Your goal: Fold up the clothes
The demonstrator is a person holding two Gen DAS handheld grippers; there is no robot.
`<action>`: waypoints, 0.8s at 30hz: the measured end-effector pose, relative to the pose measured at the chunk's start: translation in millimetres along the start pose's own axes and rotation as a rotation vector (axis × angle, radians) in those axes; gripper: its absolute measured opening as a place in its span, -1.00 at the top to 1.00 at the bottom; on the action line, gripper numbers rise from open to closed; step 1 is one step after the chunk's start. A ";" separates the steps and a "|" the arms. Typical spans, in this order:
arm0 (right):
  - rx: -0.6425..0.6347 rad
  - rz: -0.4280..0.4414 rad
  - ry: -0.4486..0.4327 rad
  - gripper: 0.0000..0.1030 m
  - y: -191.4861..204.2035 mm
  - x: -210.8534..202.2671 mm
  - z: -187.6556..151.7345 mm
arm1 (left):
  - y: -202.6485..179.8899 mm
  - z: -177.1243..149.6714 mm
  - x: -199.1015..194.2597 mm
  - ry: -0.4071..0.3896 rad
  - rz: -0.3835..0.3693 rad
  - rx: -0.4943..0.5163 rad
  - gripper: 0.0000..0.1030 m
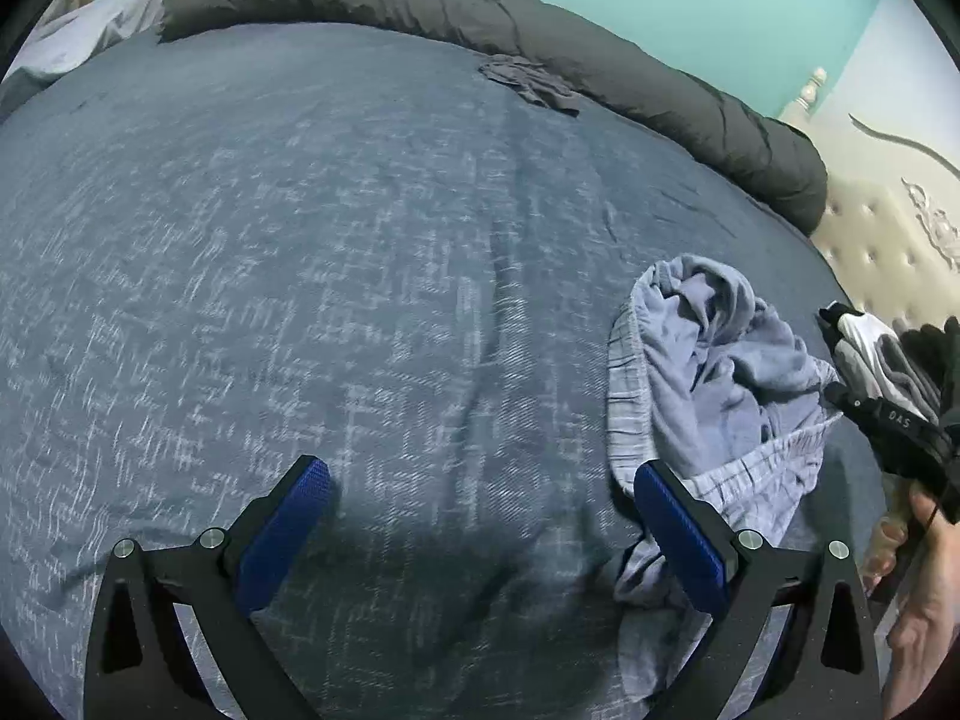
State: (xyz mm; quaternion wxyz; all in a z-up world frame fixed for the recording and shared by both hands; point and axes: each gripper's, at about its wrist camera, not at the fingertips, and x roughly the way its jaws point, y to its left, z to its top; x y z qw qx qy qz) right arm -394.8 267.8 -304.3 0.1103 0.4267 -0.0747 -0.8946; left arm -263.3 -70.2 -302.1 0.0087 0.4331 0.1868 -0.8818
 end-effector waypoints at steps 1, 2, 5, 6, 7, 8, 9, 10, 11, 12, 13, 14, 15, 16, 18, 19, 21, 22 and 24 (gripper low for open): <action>0.007 -0.013 0.004 0.94 -5.5 1.3 -0.8 | -1.8 0.6 -2.7 -0.002 -0.006 0.010 -1.00; 0.021 -0.013 0.012 0.94 -10.6 3.6 -1.9 | -5.0 3.3 -2.3 -0.005 -0.011 0.022 -1.00; 0.055 0.030 0.046 0.94 -16.5 10.5 -4.6 | -14.1 11.3 0.2 -0.011 -0.027 0.053 -1.00; 0.054 0.033 0.050 0.94 -16.6 10.5 -5.4 | -17.0 13.9 3.6 -0.010 -0.031 0.063 -1.00; 0.052 0.035 0.052 0.94 -15.5 10.3 -5.4 | -19.6 14.5 5.8 -0.005 -0.033 0.071 -1.00; 0.057 0.041 0.052 0.93 -15.8 9.4 -5.6 | -21.9 13.7 8.0 0.001 -0.035 0.077 -1.00; 0.069 0.050 0.051 0.93 -17.1 8.2 -6.0 | -23.5 12.6 11.1 0.009 -0.040 0.080 -1.00; 0.081 0.059 0.050 0.92 -18.5 7.0 -6.5 | -24.9 10.9 14.5 0.022 -0.045 0.082 -1.00; 0.093 0.068 0.050 0.92 -19.8 5.8 -6.9 | -25.9 9.2 17.4 0.033 -0.050 0.085 -1.00; 0.105 0.077 0.049 0.91 -21.1 4.6 -7.4 | -26.7 7.3 19.3 0.044 -0.054 0.089 -1.00; 0.117 0.086 0.048 0.89 -22.4 3.4 -7.8 | -27.3 5.5 20.4 0.053 -0.059 0.092 -1.00; 0.129 0.095 0.047 0.84 -23.8 2.2 -8.3 | -27.8 4.0 20.3 0.061 -0.068 0.092 -1.00; 0.136 0.105 0.043 0.76 -24.7 0.2 -8.2 | -28.4 3.0 19.9 0.070 -0.083 0.091 -1.00; 0.138 0.116 0.035 0.70 -25.0 -2.7 -8.2 | -29.5 2.1 18.8 0.076 -0.093 0.095 -1.00; 0.139 0.133 0.020 0.46 -24.8 -9.1 -8.7 | -33.0 0.2 15.1 0.076 -0.095 0.117 -1.00; 0.136 0.137 0.015 0.45 -24.5 -11.5 -9.3 | -34.5 -0.8 13.1 0.076 -0.094 0.125 -1.00; 0.125 0.136 0.011 0.44 -23.2 -14.9 -11.2 | -36.2 -2.8 9.3 0.083 -0.102 0.127 -1.00; 0.124 0.140 0.013 0.44 -23.4 -15.8 -12.7 | -37.2 -3.7 7.4 0.085 -0.107 0.127 -1.00; 0.137 0.150 0.035 0.44 -25.7 -13.3 -17.6 | -39.8 -5.0 4.9 0.088 -0.111 0.131 -1.00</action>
